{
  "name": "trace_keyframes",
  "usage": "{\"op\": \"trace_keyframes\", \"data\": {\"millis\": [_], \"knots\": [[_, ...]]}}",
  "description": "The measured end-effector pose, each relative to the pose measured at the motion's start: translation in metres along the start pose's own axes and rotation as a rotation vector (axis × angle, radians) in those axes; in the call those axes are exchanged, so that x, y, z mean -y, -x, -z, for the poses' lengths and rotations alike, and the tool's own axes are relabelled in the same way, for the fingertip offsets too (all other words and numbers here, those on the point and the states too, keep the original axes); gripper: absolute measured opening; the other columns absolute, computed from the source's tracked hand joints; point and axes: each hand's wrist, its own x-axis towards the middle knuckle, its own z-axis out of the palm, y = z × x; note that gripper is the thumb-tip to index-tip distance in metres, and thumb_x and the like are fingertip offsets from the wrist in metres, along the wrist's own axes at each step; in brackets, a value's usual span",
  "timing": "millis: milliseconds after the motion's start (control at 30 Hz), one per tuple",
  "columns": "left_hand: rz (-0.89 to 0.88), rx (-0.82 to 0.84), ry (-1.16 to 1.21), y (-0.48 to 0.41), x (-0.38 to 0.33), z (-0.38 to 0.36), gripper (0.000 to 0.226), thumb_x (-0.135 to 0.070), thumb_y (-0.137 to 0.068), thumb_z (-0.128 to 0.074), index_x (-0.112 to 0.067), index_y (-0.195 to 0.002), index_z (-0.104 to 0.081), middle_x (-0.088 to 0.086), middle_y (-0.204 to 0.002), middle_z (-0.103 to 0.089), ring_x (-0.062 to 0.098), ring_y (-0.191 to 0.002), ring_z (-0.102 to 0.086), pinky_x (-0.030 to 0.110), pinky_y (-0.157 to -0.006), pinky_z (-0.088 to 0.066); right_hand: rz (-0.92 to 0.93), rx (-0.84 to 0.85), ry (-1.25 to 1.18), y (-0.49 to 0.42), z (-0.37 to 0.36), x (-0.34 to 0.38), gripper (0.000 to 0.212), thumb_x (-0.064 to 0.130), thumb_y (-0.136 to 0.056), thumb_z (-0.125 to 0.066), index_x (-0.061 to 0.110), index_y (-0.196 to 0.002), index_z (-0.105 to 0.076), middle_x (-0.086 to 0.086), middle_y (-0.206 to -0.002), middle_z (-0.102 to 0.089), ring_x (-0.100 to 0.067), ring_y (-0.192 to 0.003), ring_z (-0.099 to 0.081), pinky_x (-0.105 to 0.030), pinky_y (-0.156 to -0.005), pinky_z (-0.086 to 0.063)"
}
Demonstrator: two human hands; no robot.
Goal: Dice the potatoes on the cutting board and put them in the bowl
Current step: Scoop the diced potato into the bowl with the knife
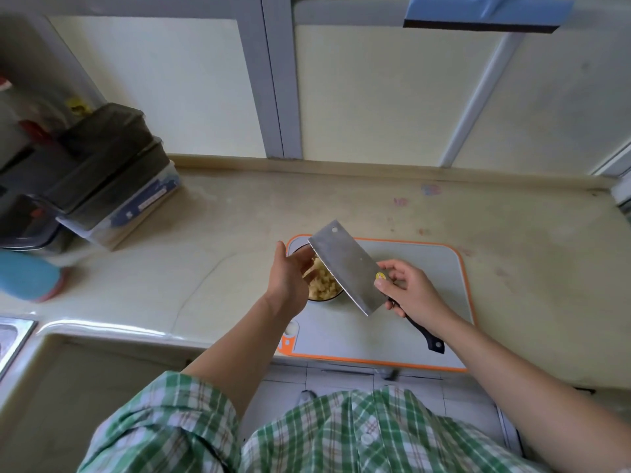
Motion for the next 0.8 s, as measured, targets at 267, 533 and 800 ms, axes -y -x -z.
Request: {"op": "trace_keyframes", "data": {"millis": [267, 533, 800], "knots": [[0.014, 0.12, 0.271, 0.0064, -0.0049, 0.0058, 0.089, -0.069, -0.093, -0.007, -0.002, -0.147, -0.031, 0.022, -0.143, -0.045, 0.033, -0.133, -0.044, 0.042, -0.116, -0.027, -0.008, -0.012, -0.008, -0.0019, 0.0001, -0.0021, 0.017, 0.005, -0.094, -0.058, 0.012, -0.11, -0.057, -0.005, -0.079, -0.057, -0.019, -0.051, -0.051, -0.022, -0.037, -0.029], [0.011, 0.101, 0.302, 0.0103, -0.005, 0.0038, 0.093, -0.07, -0.093, -0.008, 0.004, -0.148, -0.022, 0.023, -0.15, -0.035, 0.035, -0.136, -0.039, 0.042, -0.116, -0.027, -0.01, -0.093, 0.005, -0.0009, 0.0015, -0.0035, 0.015, 0.005, -0.094, -0.058, 0.018, -0.102, -0.058, -0.007, -0.079, -0.059, -0.02, -0.051, -0.05, -0.022, -0.039, -0.029], [-0.062, 0.057, 0.151, 0.0061, -0.0029, 0.0076, 0.075, -0.06, -0.099, -0.015, 0.0, -0.135, -0.041, 0.023, -0.128, -0.059, 0.033, -0.117, -0.059, 0.042, -0.109, -0.039, 0.005, -0.122, 0.147, -0.0035, 0.0009, -0.0072, 0.016, 0.009, -0.093, -0.059, 0.024, -0.096, -0.058, -0.014, -0.08, -0.059, -0.019, -0.051, -0.053, -0.021, -0.04, -0.033]]}}
